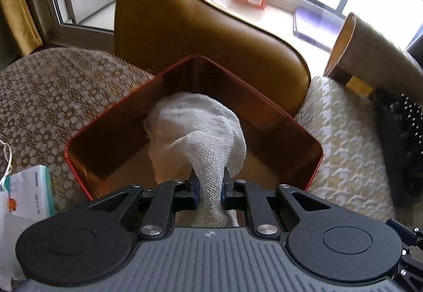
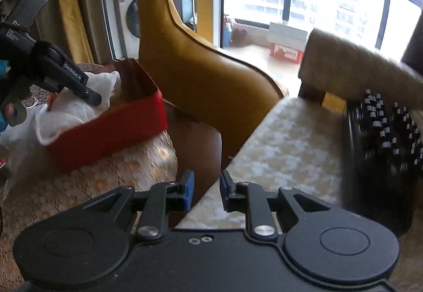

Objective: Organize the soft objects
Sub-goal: 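Lower the white gauze into the red box and open the left tool, then move both tools back over the remaining items on the table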

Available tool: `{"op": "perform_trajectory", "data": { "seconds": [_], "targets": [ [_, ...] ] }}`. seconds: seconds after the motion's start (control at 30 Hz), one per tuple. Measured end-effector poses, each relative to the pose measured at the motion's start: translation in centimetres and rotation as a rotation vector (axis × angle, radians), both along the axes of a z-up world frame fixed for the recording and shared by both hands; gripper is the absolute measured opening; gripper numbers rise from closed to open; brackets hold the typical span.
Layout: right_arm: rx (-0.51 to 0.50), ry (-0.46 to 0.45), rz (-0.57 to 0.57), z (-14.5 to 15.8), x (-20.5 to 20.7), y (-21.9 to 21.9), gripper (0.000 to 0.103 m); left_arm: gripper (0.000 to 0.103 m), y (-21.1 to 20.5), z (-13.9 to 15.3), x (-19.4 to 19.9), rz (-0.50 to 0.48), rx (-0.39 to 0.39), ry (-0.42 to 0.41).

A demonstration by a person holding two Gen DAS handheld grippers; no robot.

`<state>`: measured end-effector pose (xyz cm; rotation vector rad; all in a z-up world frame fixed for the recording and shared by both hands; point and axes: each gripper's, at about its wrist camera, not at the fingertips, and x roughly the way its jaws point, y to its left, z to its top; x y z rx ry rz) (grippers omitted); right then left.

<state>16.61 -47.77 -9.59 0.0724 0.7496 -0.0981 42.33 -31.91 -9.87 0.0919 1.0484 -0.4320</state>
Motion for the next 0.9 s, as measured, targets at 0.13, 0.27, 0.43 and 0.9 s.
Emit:
{"op": "perform_trajectory", "data": {
  "seconds": [0.13, 0.27, 0.43, 0.9],
  "targets": [
    [0.034, 0.013, 0.005, -0.4, -0.6, -0.1, 0.021, 0.024, -0.1, -0.2, 0.6, 0.021, 0.0, 0.025],
    [0.05, 0.011, 0.032, 0.0, -0.3, 0.1, 0.023, 0.078, 0.4, -0.1, 0.9, 0.037, -0.037, 0.017],
    [0.06, 0.001, 0.066, 0.4, 0.6, 0.9, 0.023, 0.086, 0.8, 1.0, 0.3, 0.056, -0.067, -0.019],
    [0.087, -0.081, 0.22, 4.9, -0.5, 7.4, 0.026, 0.086, 7.2, 7.8, -8.0, 0.063, -0.098, -0.227]
  ]
}}
